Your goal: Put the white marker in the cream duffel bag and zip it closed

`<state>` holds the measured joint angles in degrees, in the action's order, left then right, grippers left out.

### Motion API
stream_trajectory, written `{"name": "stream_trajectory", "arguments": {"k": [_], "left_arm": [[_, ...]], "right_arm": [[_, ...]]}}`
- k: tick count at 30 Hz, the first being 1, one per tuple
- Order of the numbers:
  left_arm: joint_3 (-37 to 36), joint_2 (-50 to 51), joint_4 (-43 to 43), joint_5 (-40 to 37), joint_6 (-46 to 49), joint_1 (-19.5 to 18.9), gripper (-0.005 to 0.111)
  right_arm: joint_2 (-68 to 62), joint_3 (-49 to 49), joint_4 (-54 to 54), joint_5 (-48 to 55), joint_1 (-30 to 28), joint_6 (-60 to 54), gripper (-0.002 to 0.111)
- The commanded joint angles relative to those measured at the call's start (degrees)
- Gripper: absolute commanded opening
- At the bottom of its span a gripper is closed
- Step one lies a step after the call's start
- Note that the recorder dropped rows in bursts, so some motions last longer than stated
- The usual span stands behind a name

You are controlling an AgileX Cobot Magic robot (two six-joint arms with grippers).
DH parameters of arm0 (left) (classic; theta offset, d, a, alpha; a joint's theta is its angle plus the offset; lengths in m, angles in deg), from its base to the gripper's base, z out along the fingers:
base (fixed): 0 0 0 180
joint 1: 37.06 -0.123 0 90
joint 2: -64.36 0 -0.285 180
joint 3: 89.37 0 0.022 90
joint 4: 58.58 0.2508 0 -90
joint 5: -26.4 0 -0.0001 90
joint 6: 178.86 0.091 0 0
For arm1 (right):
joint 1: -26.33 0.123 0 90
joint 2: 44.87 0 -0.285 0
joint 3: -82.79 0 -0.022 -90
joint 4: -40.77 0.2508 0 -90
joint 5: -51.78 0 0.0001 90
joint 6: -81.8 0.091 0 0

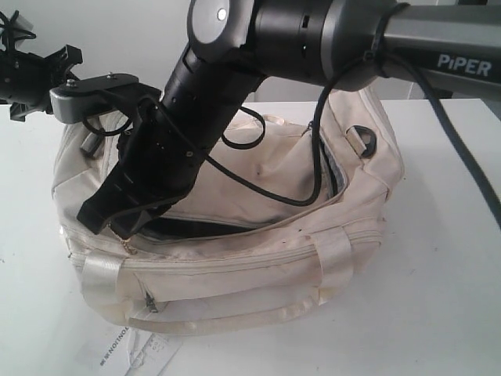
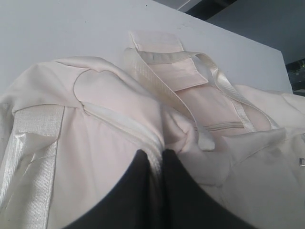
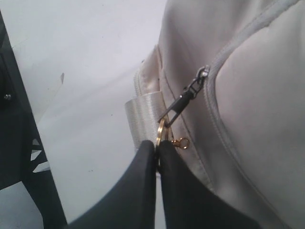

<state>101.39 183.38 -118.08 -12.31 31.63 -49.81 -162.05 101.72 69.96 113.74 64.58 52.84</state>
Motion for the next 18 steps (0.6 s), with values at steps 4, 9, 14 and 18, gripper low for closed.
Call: {"name": "stream_trajectory", "arguments": {"k": [4, 9, 14, 18], "left_arm": [[0.41, 0.03, -2.17, 0.26, -0.01, -0.79, 0.025], [0.61, -1.08, -0.9, -0.83, -0.65, -2.18, 0.067], [0.61, -5.55, 0.77, -3.65, -1.27, -6.11, 0.075], [0.61, -9.8, 6.0, -10.01, -1.53, -8.58, 0.075]], "right_arm": [[0.83, 0.11, 0.91, 3.05, -0.01, -0.84, 0.0], [0.83, 0.11, 0.91, 0.4, -0.01, -0.84, 0.0], [0.83, 0.11, 0.79, -0.88, -0.01, -0.84, 0.0], [0.83, 0.11, 1.02, -2.4, -0.01, -0.84, 0.0]]}}
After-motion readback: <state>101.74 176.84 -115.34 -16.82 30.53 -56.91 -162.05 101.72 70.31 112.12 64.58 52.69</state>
